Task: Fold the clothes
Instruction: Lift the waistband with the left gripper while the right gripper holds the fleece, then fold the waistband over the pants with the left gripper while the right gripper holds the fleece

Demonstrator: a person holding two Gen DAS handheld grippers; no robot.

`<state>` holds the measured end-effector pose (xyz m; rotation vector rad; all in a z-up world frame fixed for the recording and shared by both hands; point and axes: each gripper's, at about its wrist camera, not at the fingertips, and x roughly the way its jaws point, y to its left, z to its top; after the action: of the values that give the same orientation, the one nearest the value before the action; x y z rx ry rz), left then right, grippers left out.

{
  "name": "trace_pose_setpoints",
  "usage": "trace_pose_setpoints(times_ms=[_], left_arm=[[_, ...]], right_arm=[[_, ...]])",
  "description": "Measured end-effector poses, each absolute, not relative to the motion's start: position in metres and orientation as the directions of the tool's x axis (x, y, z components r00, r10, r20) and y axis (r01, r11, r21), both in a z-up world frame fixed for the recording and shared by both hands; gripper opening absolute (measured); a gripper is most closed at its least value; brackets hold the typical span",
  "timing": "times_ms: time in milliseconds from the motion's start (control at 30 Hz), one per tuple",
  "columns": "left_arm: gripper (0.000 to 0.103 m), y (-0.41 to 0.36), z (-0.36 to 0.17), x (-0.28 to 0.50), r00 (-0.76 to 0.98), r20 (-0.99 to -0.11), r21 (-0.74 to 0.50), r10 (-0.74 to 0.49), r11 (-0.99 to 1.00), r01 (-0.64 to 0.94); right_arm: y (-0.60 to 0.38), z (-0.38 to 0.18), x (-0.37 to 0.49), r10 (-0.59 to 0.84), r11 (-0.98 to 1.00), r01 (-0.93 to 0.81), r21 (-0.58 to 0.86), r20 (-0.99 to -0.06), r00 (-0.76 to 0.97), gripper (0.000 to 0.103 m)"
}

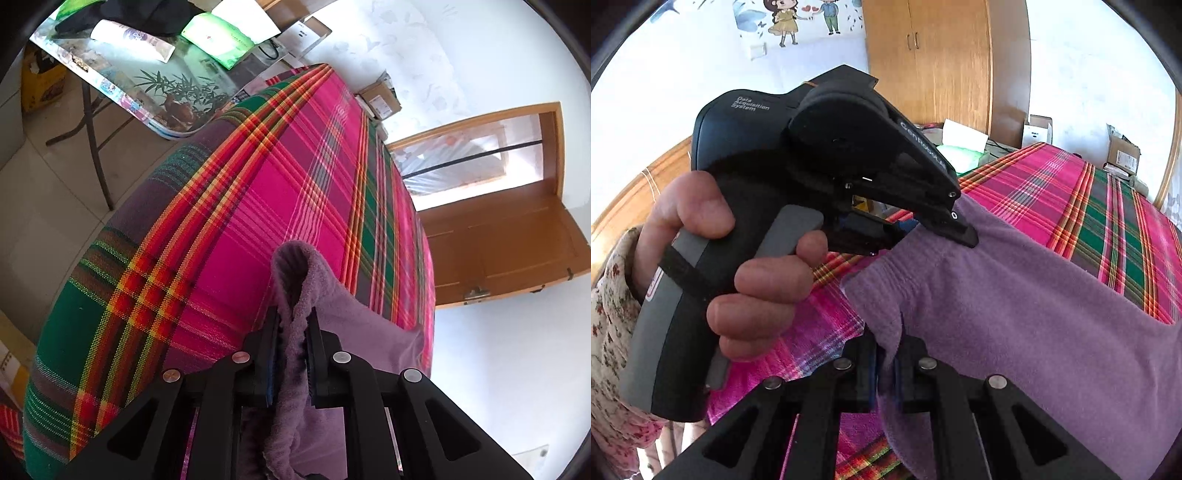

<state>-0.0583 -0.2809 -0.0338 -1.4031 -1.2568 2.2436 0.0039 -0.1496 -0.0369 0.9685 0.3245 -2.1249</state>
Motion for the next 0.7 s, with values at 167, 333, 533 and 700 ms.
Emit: trace_pose_setpoints(times_ms=[167,333,533,700], left_arm=[[0.013,-0.274,-0.029,-0.06,-0.533,-0.645,-0.735,0.548,-0.637,0.234],[0.011,-0.27,-0.03,-0.065,-0.536,-0.653,-0.725,0.535,-0.647,0.236],[0.011,-0.269,-0.033,-0.07,-0.538,-0.652,-0.726,0.535,-0.646,0.237],[0.011,-0.271,-0.035,-0.068,-0.544,-0.649,-0.729,0.532,-0.64,0.243]], right_arm=[[-0.15,-0.041,0.002,-0.538,-0.678,0.729,0.09,-0.736,-0.41,0.007],[-0.152,-0.041,-0.001,-0.538,-0.677,0.731,0.087,-0.737,-0.41,0.007],[-0.158,-0.048,-0.006,-0.535,-0.684,0.722,0.105,-0.745,-0.399,0.007],[-0.158,-0.051,-0.009,-0.541,-0.681,0.723,0.117,-0.746,-0.389,0.007]])
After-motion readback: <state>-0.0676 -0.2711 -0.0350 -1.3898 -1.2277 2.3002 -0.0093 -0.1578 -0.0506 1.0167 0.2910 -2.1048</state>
